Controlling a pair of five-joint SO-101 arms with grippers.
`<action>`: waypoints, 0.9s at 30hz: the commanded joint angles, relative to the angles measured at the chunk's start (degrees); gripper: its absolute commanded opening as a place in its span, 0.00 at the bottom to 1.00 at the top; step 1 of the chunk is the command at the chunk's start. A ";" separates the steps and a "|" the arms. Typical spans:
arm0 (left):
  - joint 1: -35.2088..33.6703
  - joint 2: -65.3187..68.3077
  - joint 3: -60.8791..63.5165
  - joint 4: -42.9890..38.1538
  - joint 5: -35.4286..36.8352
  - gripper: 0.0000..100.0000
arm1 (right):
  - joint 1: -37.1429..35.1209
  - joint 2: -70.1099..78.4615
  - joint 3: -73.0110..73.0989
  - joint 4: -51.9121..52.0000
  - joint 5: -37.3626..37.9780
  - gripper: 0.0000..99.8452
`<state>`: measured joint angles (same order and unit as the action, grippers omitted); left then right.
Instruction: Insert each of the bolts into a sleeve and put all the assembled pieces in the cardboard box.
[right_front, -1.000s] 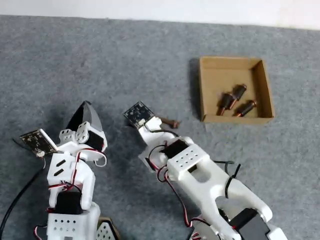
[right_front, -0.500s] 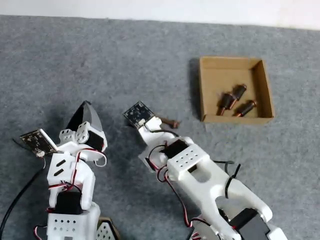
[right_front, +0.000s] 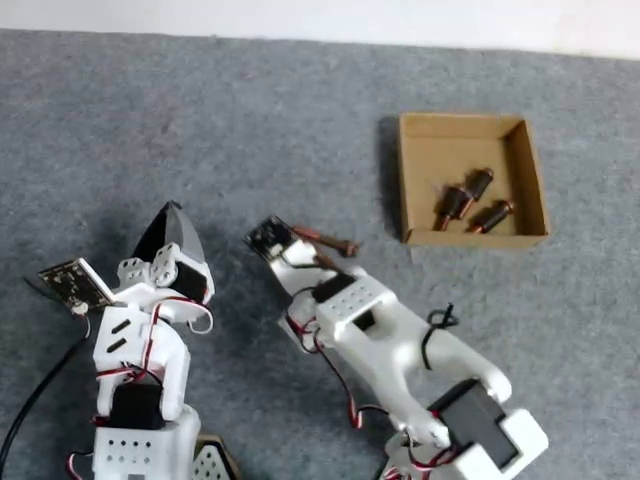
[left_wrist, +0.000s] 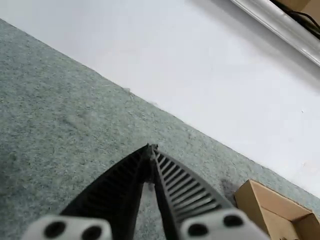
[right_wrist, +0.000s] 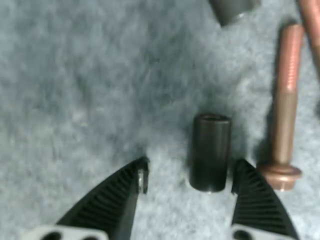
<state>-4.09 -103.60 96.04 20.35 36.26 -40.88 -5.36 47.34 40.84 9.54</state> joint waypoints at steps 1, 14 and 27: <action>-0.31 -0.48 1.10 -1.23 -0.18 0.01 | 0.84 1.19 -3.21 -0.22 0.53 0.25; -0.31 -0.48 1.10 -1.23 -0.18 0.01 | 3.47 1.54 -3.30 -0.40 0.53 0.09; -0.31 -0.48 1.10 -1.23 -0.18 0.01 | 7.43 -11.38 0.31 -0.48 0.26 0.00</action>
<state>-4.09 -103.60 96.04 20.35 36.26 -35.16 -8.53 45.85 40.57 9.45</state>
